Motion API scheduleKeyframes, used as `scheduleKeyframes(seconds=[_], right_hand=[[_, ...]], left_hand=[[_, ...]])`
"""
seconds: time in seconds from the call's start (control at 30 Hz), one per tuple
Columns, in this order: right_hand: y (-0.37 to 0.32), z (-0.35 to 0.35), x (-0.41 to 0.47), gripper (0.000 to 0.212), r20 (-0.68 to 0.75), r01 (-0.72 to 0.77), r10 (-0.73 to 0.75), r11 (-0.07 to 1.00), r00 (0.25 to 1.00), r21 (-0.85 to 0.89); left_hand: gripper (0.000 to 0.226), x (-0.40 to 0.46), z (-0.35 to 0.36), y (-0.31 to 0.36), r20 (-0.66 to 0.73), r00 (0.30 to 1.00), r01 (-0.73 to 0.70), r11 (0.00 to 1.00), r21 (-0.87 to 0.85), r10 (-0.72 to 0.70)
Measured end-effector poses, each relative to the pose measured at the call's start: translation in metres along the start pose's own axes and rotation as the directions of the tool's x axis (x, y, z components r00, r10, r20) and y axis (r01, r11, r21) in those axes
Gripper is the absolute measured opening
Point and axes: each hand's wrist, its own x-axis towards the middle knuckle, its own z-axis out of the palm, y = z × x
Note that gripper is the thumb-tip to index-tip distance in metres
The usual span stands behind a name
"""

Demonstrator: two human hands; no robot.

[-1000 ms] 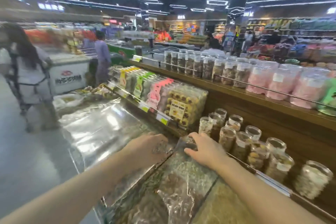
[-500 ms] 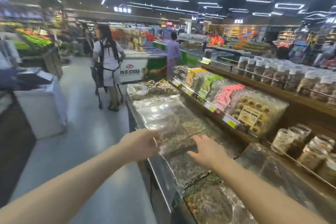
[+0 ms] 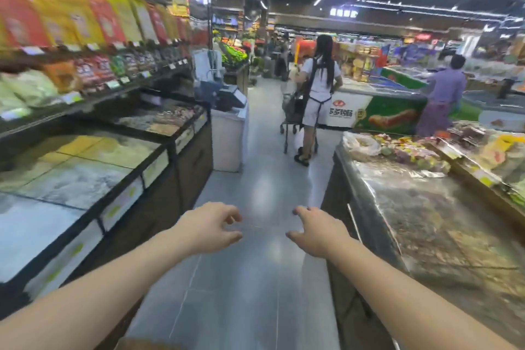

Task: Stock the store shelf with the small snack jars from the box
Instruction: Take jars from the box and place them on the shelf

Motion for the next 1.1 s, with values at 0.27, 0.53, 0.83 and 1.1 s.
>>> scheduleKeyframes(seconds=[0.27,0.53,0.83,1.1], right_hand=[[-0.156,0.047,0.093,0.058,0.142,0.315,-0.308,0.949,0.941,-0.023],[-0.266,0.106,0.194,0.057,0.291,0.550,-0.522,0.835,0.802,-0.016],[-0.335,0.202,0.307,0.056,0.443,0.639,-0.584,0.769,0.680,0.033],[-0.354,0.340,0.359,0.069,0.537,0.537,-0.506,0.836,0.675,0.113]], left_hand=[[0.043,-0.056,0.003,-0.143,-0.027,0.953,0.298,0.949,-0.103,-0.302],[0.041,-0.046,0.026,-0.245,0.004,0.851,0.516,0.836,-0.186,-0.525],[0.042,0.016,0.100,-0.338,0.116,0.716,0.685,0.660,-0.308,-0.688],[0.028,0.050,0.223,-0.433,0.280,0.561,0.785,0.393,-0.479,-0.779]])
